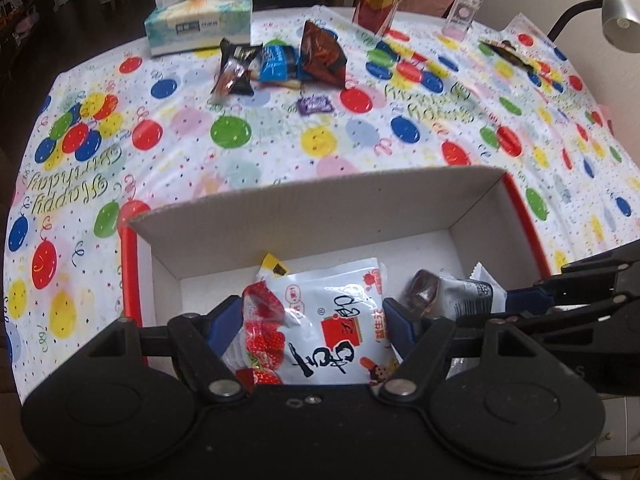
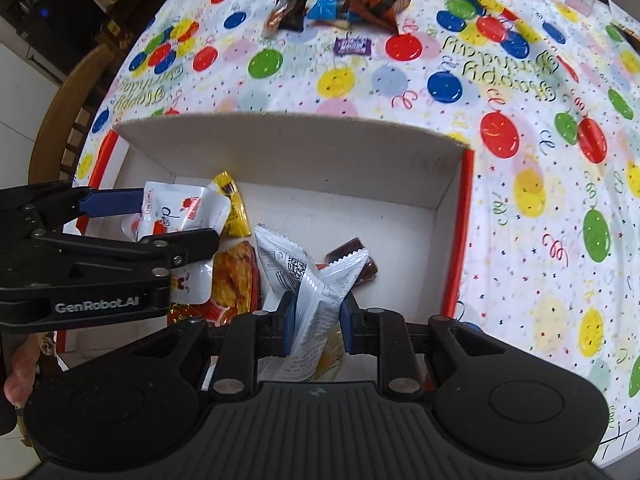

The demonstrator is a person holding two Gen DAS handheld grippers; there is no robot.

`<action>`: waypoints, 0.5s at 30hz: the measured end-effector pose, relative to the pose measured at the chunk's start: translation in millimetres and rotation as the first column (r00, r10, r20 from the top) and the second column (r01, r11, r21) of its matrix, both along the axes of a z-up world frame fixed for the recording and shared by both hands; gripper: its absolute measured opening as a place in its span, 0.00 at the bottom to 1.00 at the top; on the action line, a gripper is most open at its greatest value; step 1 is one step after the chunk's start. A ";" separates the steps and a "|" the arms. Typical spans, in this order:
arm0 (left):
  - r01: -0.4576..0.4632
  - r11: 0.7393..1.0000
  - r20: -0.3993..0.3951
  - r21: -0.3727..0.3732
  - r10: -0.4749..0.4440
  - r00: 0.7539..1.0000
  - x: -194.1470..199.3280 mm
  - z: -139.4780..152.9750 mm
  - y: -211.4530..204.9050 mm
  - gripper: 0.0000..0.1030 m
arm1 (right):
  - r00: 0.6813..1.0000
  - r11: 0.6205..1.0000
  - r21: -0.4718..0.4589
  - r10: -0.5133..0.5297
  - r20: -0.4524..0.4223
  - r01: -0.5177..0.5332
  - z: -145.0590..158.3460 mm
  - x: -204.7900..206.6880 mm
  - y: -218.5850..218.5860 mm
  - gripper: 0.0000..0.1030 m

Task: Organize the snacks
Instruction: 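Open the right tool to drop the white wrapper while the left tool releases its packet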

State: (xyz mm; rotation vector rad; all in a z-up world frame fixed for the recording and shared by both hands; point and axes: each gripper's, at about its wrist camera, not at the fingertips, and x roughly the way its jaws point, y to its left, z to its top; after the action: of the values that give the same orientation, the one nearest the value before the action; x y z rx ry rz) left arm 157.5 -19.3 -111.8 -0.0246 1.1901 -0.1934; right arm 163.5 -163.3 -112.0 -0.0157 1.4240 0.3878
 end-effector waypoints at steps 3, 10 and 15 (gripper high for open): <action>0.002 1.000 -0.011 0.014 -0.002 1.000 1.4 -6.8 -0.5 0.71 | 1.000 1.000 -0.004 0.009 -0.007 -0.009 -3.7 0.1 3.7 0.21; 0.001 1.000 -0.021 0.007 -0.001 1.000 4.3 -13.3 -1.1 0.72 | 1.000 1.000 -0.023 0.006 -0.027 -0.006 -13.6 2.1 6.9 0.21; -0.007 1.000 -0.026 -0.008 0.006 1.000 3.7 -16.2 -0.7 0.72 | 0.999 0.999 -0.030 -0.017 -0.039 0.015 -18.5 4.0 5.4 0.22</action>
State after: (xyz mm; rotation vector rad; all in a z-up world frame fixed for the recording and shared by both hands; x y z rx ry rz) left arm 161.2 -20.0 -128.0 -0.0379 1.2147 -0.1925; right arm 167.5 -157.9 -130.5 -0.0211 1.4678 0.3553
